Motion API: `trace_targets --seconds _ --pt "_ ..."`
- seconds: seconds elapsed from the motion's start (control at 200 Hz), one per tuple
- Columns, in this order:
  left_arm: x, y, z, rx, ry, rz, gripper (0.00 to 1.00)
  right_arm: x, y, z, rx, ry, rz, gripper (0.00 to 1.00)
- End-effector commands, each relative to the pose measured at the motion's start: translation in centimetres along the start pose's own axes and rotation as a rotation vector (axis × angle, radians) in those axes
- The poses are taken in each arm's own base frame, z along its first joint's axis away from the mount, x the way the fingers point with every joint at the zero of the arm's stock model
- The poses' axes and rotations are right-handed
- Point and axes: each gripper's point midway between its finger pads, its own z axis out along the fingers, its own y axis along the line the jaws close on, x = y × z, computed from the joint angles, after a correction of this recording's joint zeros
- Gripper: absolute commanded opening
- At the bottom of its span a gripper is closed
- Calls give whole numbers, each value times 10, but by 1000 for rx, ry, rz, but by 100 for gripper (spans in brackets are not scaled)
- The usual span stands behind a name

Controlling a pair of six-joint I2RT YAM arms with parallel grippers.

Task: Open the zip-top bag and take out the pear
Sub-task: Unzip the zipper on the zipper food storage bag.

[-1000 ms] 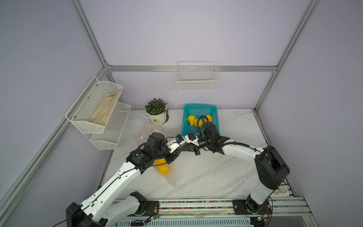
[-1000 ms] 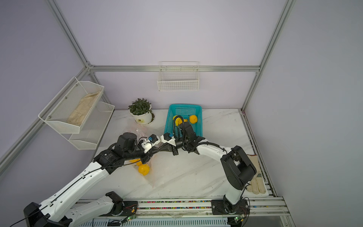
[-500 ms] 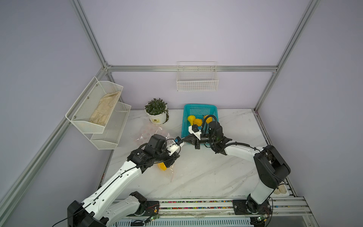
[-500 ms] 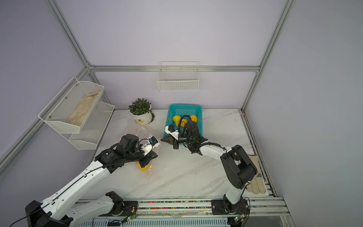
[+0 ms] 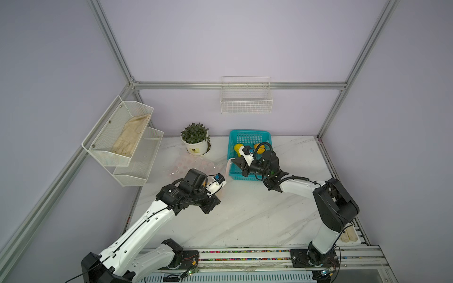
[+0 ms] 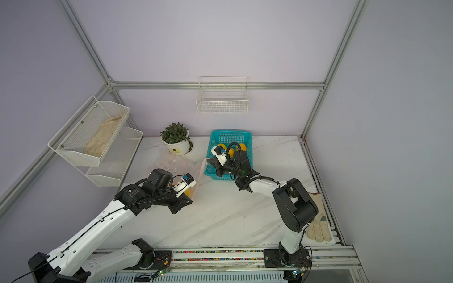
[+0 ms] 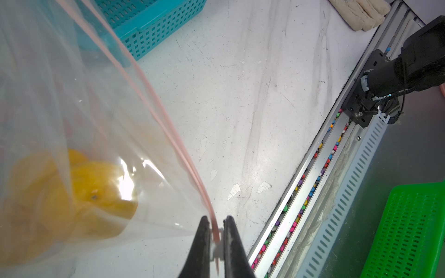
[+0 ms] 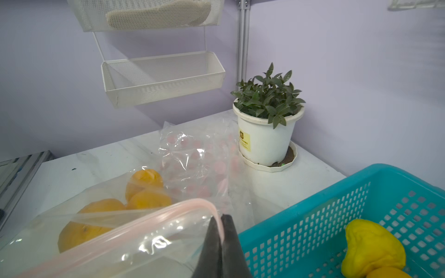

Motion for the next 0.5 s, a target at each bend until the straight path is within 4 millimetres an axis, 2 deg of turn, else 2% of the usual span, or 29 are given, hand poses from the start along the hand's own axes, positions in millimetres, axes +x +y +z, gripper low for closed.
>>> trace_targets --seconds 0.0,0.065,0.13,0.18,0.23,0.41,0.495 --pt "-8 -6 -17 3 -14 -29 2 -19 -20 -6 109 -68 -7 0" --pt "-7 -3 -15 -15 1 -42 5 -19 -17 -7 94 -57 -6 0" --pt "-8 6 -14 -62 8 -74 20 -18 -7 -8 37 -42 -20 0" --pt "-12 11 -17 -92 2 -85 29 -17 9 -9 -46 -46 -48 0" --pt "-19 14 -21 -113 -25 -86 36 -15 24 -13 -125 -52 -74 0" --pt "-57 24 -43 -189 -215 -123 51 -5 72 -31 -380 -39 -147 0" --pt "-73 28 -43 -189 -299 -195 53 -1 86 -36 -435 -22 -175 0"
